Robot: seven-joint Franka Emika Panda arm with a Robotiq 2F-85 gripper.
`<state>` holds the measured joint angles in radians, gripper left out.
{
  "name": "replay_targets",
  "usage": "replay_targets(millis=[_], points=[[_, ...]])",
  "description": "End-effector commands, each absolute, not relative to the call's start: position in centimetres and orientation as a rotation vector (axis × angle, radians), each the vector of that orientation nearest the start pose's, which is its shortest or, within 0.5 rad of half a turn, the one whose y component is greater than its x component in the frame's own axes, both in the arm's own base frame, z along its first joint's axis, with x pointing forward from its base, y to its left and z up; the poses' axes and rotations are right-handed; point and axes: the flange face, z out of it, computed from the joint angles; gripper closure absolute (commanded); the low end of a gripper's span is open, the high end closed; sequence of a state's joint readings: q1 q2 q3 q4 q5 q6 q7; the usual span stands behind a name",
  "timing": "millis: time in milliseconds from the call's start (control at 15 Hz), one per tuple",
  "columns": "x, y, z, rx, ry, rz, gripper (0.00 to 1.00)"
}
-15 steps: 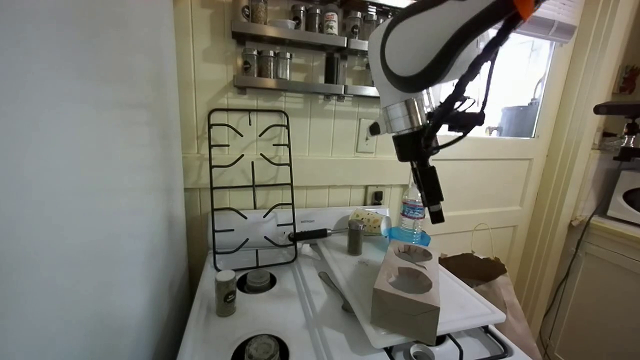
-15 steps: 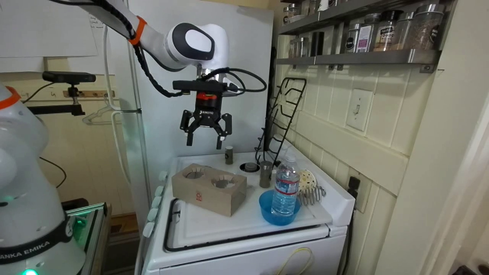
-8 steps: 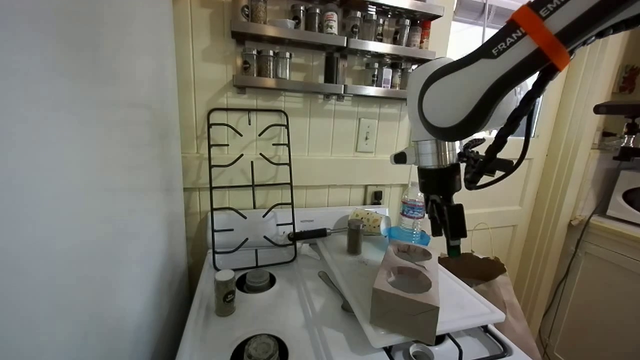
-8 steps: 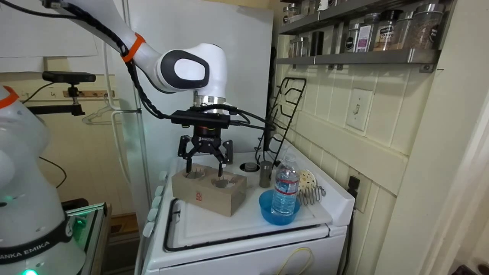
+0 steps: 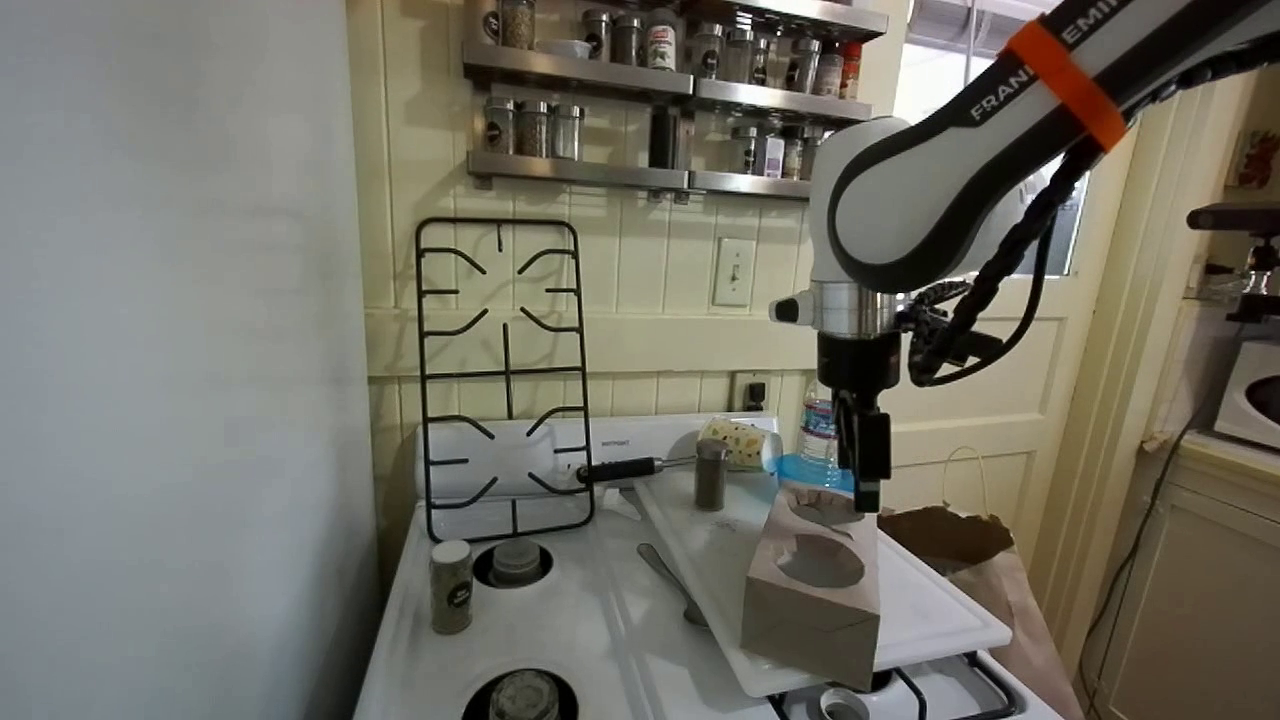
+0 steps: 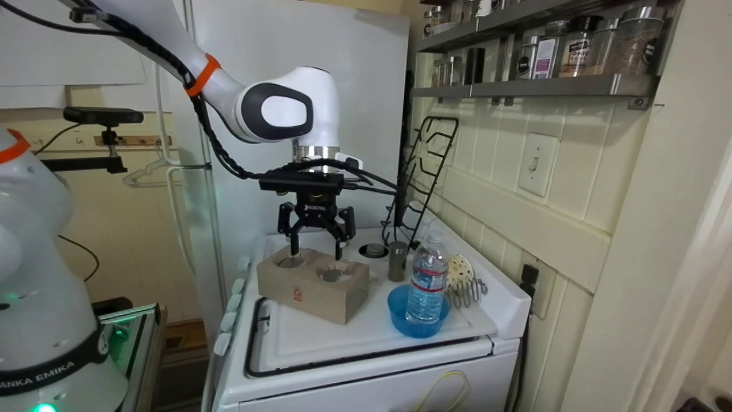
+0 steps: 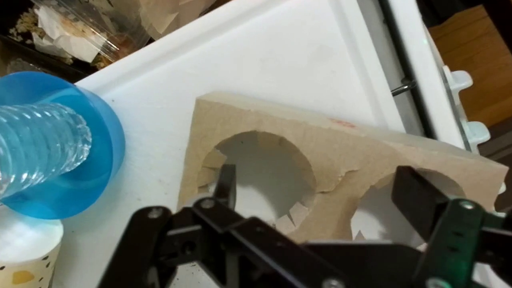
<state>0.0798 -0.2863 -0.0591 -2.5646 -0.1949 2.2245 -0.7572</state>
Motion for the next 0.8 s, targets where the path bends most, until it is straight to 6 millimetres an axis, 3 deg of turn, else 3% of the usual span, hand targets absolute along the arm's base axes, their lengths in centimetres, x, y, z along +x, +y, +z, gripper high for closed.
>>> replay_targets(millis=[0, 200, 467, 733], points=[[41.0, 1.3, 34.7, -2.997, -1.223, 0.135, 0.0], [41.0, 1.5, 34.5, -3.044, -1.144, 0.01, 0.0], [40.6, 2.0, 33.2, -3.072, -1.045, -0.01, 0.01], [39.9, 2.3, 32.1, -3.082, -1.001, -0.016, 0.17]])
